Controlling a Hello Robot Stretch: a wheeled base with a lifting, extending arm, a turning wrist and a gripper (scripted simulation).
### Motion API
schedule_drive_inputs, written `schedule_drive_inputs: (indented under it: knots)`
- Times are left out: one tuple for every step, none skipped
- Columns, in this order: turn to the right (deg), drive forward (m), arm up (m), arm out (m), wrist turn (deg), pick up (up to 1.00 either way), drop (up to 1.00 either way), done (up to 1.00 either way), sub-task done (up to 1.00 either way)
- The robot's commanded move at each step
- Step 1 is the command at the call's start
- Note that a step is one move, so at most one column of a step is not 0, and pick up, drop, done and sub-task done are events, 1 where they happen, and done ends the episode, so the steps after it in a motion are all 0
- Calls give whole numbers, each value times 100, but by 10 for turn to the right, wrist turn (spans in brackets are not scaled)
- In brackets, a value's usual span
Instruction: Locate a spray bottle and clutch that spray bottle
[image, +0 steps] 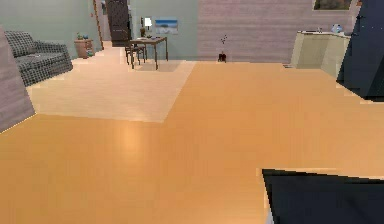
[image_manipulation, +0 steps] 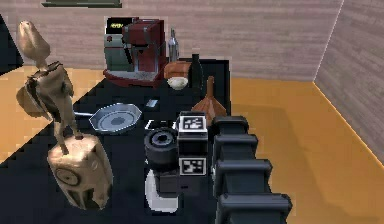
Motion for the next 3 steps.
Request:
schedule_drive_inputs:
  knots:
    - [0,0,-30,0,0,0,0,0,0]
    - [0,0,0,0,0,100,0,0,0]
    - [0,0,10,0,0,0,0,0,0]
